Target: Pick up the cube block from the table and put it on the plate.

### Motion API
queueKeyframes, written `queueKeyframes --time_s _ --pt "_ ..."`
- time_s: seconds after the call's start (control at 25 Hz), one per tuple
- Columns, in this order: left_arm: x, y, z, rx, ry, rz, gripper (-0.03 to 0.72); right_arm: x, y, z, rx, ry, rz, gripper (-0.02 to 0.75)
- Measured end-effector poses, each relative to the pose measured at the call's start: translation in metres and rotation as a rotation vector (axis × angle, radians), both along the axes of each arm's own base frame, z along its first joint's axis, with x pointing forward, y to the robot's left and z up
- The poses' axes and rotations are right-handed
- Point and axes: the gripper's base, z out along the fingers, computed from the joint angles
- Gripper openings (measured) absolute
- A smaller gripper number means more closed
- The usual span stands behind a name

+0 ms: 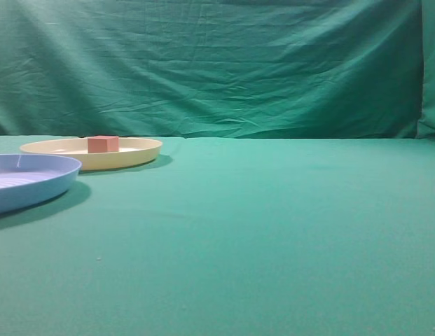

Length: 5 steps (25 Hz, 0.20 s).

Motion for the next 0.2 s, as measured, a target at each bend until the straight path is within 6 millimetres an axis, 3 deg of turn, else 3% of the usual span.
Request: queueKeyframes --time_s 0.2 --pt "0.0000 0.0000 0.0000 0.000 0.000 0.000 0.000 -0.0002 -0.0001 -0.0006 0.000 0.007 -0.001 0.000"
